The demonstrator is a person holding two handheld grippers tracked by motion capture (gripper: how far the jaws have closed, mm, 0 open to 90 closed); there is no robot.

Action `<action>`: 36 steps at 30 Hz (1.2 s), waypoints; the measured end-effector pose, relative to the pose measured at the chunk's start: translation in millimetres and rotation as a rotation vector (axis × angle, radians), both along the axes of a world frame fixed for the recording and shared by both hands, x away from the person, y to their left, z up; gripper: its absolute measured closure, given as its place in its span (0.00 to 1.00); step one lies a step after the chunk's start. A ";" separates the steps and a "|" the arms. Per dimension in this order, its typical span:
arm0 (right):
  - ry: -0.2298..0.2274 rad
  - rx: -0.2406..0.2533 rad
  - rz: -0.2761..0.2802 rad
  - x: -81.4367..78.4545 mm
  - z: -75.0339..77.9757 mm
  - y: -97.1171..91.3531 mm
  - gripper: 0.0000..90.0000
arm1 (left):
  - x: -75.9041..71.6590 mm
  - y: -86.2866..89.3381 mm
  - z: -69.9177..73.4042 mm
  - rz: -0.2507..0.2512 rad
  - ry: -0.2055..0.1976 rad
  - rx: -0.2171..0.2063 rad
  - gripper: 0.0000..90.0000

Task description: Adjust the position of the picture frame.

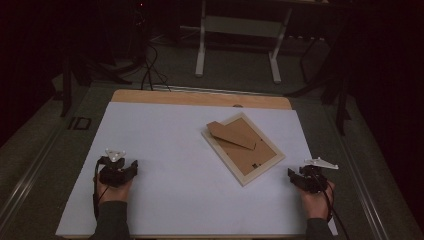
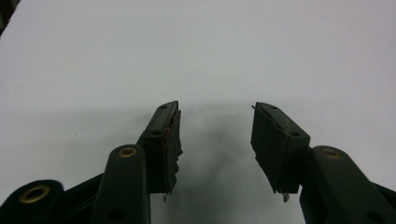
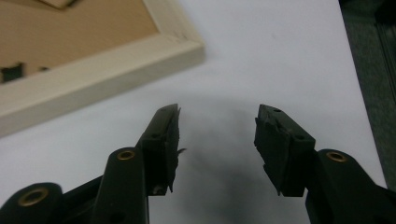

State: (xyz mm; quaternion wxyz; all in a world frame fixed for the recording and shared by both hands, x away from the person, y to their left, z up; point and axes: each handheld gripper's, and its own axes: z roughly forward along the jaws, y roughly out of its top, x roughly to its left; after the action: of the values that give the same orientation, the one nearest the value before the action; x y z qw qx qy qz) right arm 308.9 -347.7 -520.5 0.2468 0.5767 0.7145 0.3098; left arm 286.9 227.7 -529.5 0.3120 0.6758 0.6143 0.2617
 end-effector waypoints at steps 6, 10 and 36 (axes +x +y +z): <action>-0.035 0.011 0.033 -4.2 5.1 9.0 0.55 | -1.1 -4.0 4.3 -0.066 -0.003 0.010 0.58; -0.056 0.046 0.052 -7.1 7.5 14.3 0.56 | -0.8 -5.8 5.7 -0.089 0.001 0.016 0.59; -0.111 0.152 0.228 14.4 38.0 68.3 0.64 | 0.4 -10.4 6.7 -0.166 0.027 0.074 0.73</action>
State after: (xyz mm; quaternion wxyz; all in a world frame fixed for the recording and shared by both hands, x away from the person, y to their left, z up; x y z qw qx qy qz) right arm 323.4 -279.3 -482.6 0.2046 0.4908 0.7351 0.4205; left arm 287.3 217.3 -522.7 0.2988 0.7391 0.5503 0.2483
